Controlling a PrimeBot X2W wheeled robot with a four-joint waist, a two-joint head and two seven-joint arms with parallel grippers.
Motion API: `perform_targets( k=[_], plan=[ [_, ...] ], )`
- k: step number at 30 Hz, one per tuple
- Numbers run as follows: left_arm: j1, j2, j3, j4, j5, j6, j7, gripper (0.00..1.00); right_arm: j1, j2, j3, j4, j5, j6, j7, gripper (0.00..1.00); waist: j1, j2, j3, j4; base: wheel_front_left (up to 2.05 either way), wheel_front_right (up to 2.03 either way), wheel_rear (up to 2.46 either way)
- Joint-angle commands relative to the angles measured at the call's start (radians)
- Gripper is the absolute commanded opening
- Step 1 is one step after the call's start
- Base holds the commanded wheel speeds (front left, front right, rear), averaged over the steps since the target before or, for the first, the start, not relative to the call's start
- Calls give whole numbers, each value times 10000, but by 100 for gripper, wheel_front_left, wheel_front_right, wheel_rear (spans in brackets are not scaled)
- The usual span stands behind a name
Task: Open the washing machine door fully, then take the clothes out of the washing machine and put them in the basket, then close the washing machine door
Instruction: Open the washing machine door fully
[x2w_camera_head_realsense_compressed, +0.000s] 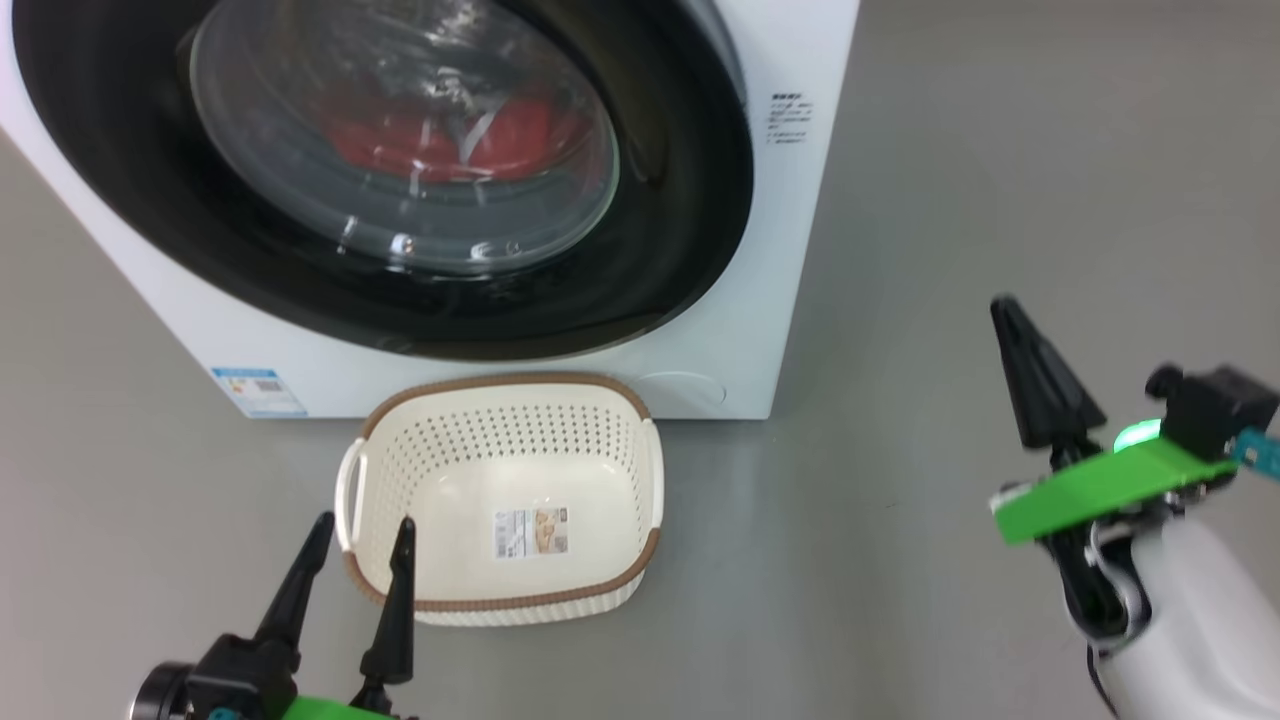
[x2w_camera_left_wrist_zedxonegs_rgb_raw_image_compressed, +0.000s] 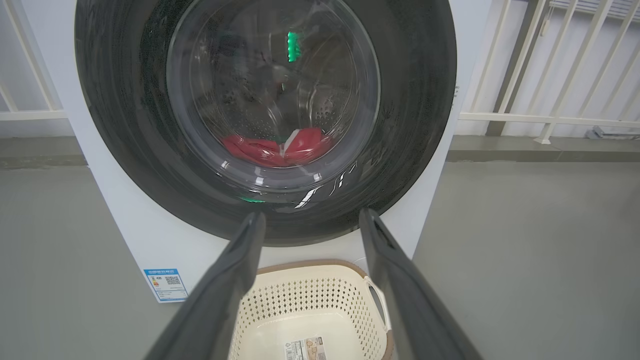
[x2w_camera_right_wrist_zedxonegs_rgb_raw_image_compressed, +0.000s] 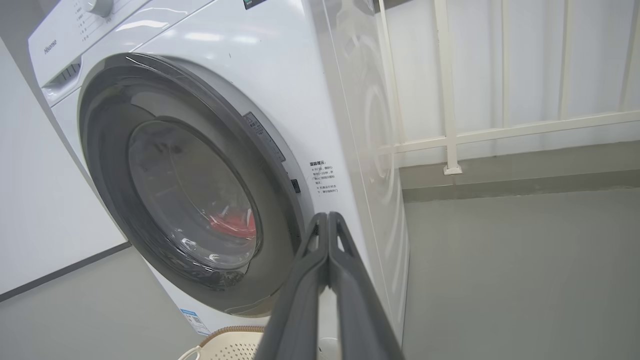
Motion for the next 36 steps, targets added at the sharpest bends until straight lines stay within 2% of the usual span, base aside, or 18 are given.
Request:
perform_targets(
  k=[1, 14, 20, 25, 31, 36],
  plan=[
    [-466, 102, 245, -319, -56, -31, -93, 100, -648, -127, 329, -56, 220, -9, -116, 0, 0, -1, 329, 285, 0, 0, 0],
    [-1130, 87, -10, -537, -296, -31, -93, 100, -3735, -273, 545, 853, 1563, -9, -116, 0, 0, -1, 1343, 939, 0, 0, 0],
    [-1493, 84, -96, -536, -470, -31, -93, 100, -5101, -514, 1210, 1342, 2197, -9, -116, 0, 0, -1, 1797, 1149, 0, 0, 0],
    [-1693, 83, -175, -542, -517, -31, -93, 100, -5900, -712, 1768, 1979, 3354, -9, 34, 0, 0, -1, 2055, 1285, 0, 0, 0],
    [-2010, 81, -274, -553, -604, -31, -93, 100, -6895, -1031, 2234, 2500, 5957, -9, 1456, 0, 0, -1, 2521, 1479, 0, 0, 0],
    [-2210, 81, -338, -541, -689, -31, -93, 100, -7378, -1294, 2338, 2840, 8123, -9, 3529, 0, -1, -1, 2802, 1622, 0, 0, 0]
  ],
)
